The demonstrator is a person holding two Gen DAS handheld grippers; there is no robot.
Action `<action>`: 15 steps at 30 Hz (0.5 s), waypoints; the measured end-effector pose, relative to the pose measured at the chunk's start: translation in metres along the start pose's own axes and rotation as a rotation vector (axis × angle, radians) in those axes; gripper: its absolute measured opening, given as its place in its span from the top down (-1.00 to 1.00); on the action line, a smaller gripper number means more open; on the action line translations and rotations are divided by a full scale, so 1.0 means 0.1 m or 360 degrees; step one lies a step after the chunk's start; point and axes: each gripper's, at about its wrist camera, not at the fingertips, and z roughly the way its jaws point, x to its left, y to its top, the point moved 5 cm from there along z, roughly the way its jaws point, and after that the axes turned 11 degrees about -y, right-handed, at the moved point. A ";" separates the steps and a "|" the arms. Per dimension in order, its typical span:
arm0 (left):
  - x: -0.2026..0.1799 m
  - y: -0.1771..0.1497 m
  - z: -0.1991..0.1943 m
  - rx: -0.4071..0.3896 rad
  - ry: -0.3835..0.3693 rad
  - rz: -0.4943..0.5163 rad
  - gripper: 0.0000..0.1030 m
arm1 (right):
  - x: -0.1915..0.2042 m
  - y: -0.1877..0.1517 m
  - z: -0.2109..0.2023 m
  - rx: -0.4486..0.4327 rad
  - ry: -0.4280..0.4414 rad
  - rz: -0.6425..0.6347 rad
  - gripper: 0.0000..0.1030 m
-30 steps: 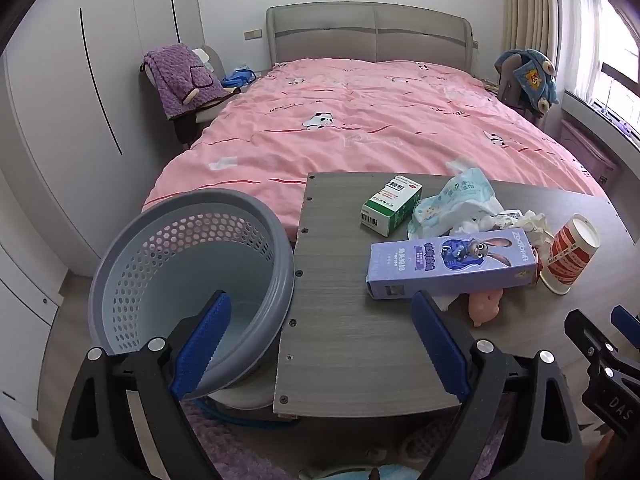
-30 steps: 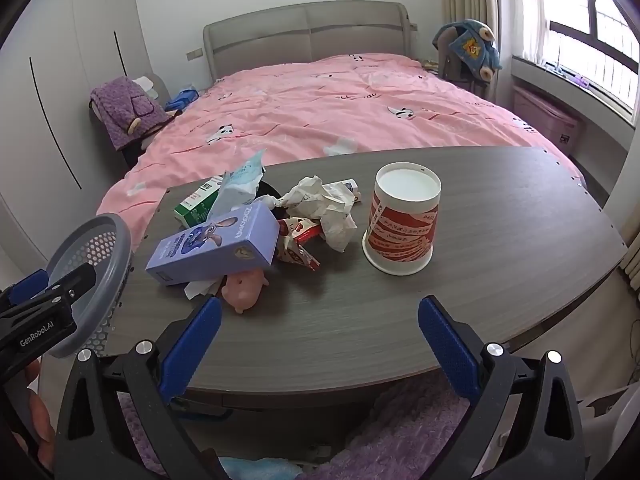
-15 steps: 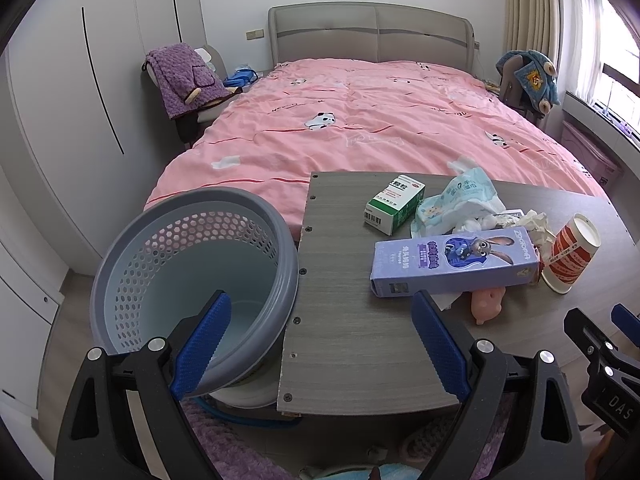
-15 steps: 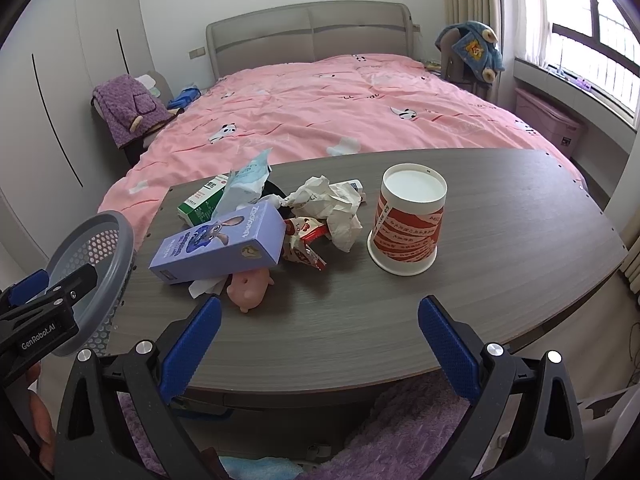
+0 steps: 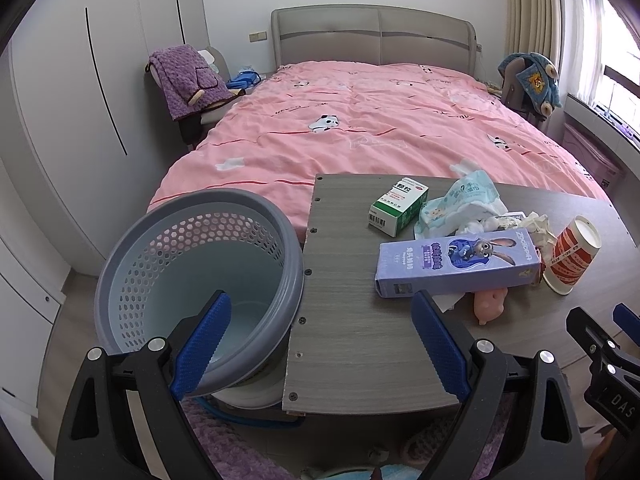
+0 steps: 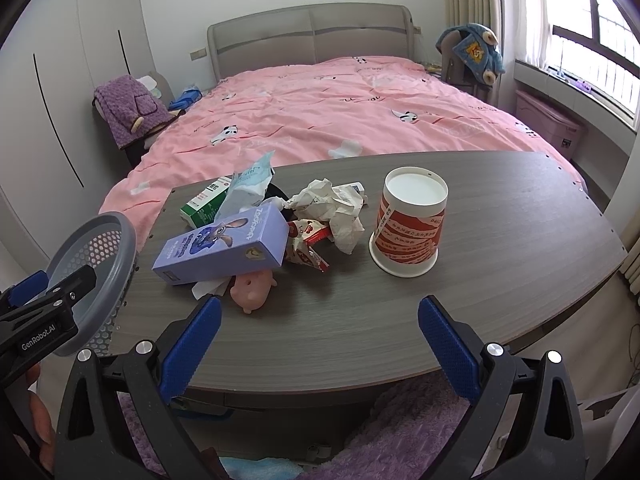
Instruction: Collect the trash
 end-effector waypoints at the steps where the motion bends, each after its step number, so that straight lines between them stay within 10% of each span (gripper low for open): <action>1: 0.00 0.00 0.00 0.0001 -0.0002 -0.0001 -0.69 | -0.01 0.00 0.00 -0.0001 0.0002 0.0001 -0.88; 15: 0.00 0.00 0.00 0.0000 -0.0001 0.0000 -0.69 | -0.01 0.00 -0.01 -0.0007 0.0003 0.0003 -0.88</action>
